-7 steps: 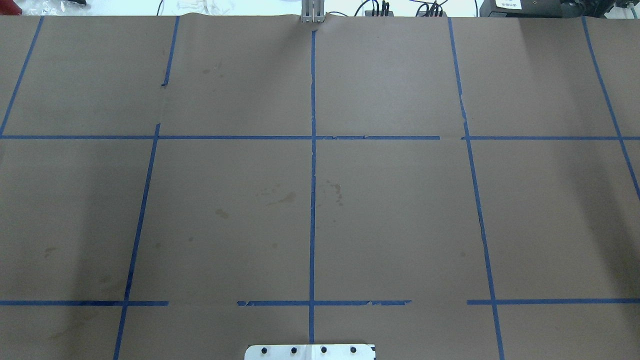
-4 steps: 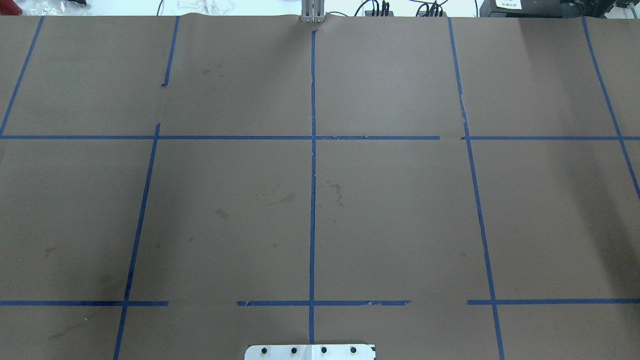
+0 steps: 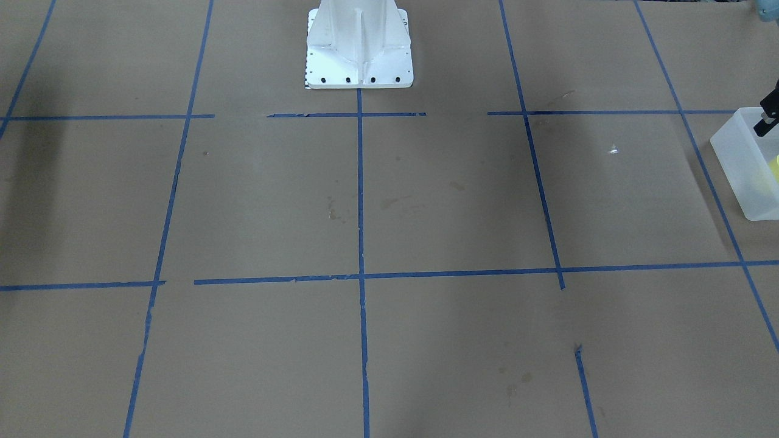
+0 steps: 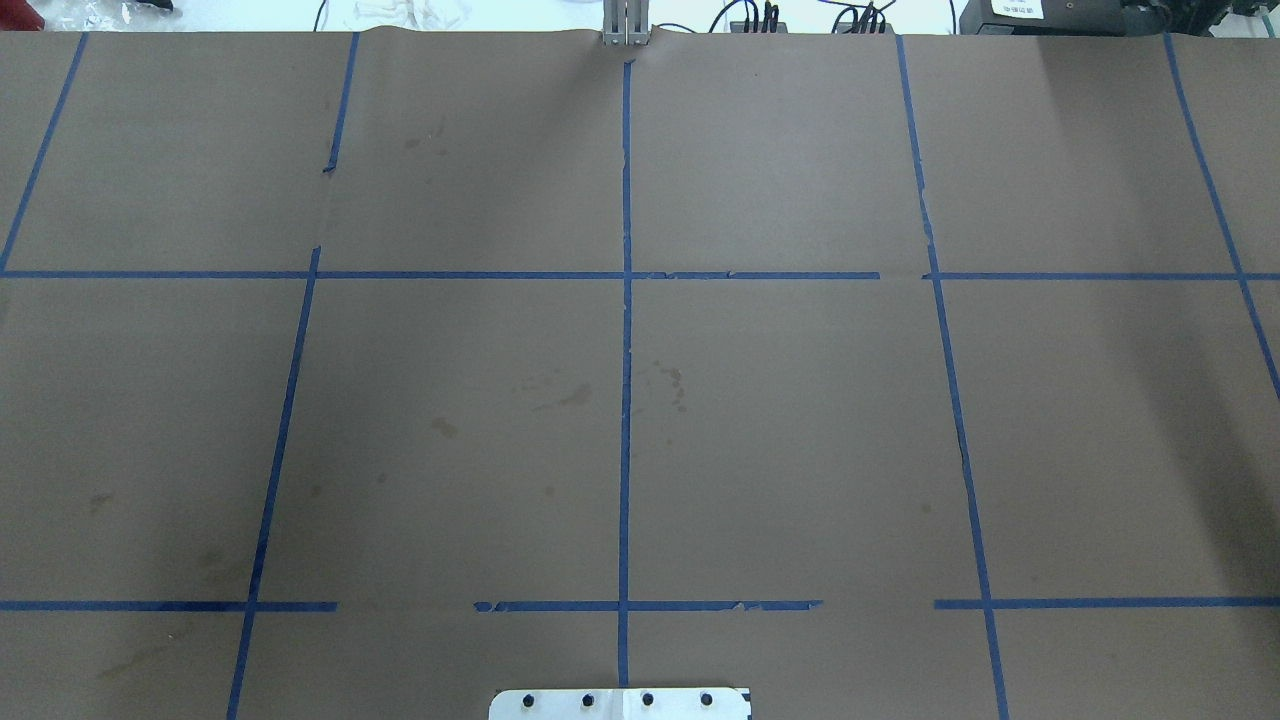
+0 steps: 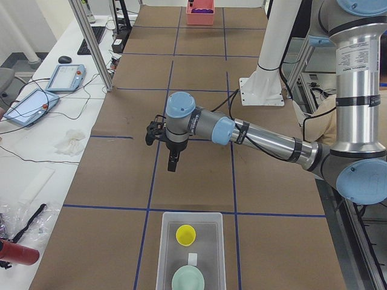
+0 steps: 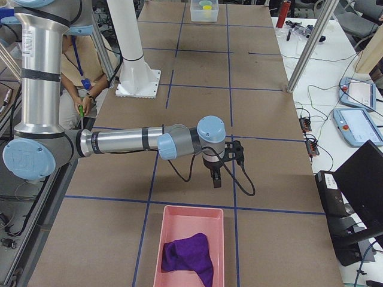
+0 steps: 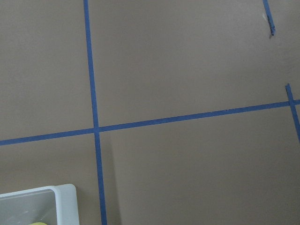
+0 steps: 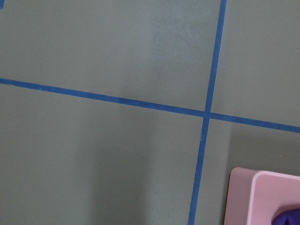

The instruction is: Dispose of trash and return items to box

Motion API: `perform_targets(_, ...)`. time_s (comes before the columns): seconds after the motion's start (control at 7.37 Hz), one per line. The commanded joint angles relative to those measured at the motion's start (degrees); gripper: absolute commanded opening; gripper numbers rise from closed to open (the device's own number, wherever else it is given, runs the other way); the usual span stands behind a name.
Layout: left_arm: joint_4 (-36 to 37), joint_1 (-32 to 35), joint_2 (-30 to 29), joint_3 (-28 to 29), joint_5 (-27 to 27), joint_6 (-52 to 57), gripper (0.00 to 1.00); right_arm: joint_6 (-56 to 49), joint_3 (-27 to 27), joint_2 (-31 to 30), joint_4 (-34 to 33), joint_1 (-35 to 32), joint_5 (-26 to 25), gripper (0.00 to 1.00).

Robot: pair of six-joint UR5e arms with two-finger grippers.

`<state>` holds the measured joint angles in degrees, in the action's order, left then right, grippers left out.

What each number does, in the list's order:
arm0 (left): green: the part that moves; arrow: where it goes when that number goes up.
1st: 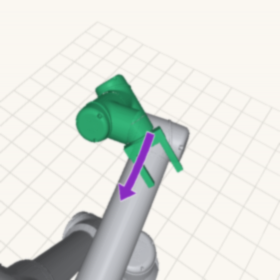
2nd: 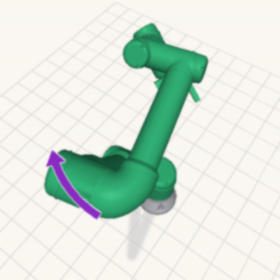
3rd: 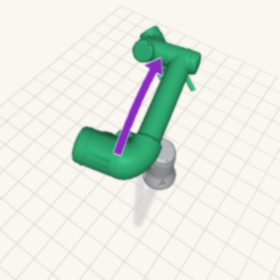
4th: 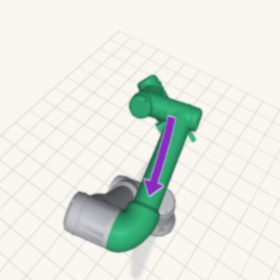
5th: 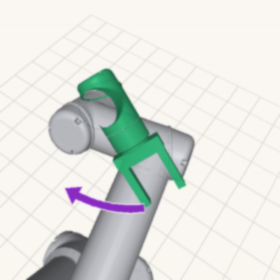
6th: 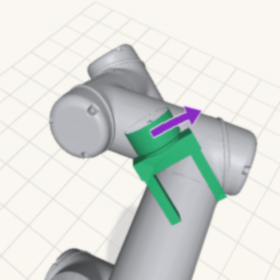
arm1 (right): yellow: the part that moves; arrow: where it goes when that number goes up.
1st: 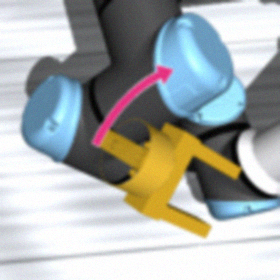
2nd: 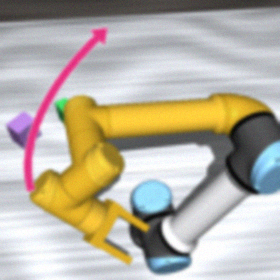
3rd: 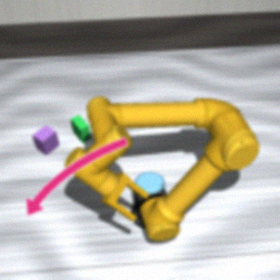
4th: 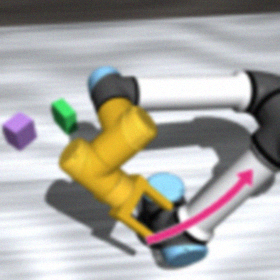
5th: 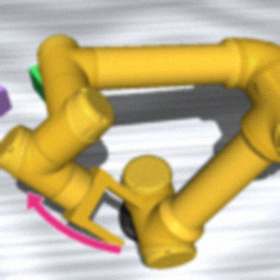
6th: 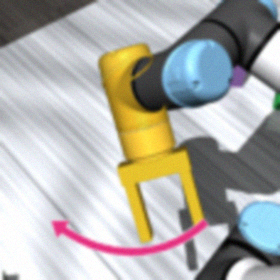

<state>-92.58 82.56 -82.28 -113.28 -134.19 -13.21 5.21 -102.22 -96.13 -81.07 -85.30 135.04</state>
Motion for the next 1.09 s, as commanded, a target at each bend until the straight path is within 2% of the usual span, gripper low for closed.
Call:
perform_targets(0.0,0.3,-0.38,3.87,0.17,-0.2,-0.06,1.0,2.85,-0.17,0.15,-0.93,0.66,1.18,1.0)
perform_targets(0.54,-0.75,-3.19,2.83,1.22,0.51,1.16,1.0,2.61,-1.57,-0.29,-0.76,0.92,1.28,1.0)
perform_targets(0.81,-3.39,-2.84,-0.07,5.25,0.42,10.1,1.0,2.61,-1.93,-0.47,-0.76,2.06,1.19,1.0)
perform_targets(0.95,-3.22,-2.67,-2.17,6.83,0.59,10.13,1.0,2.35,-2.37,-0.73,-0.76,2.16,1.19,1.0)
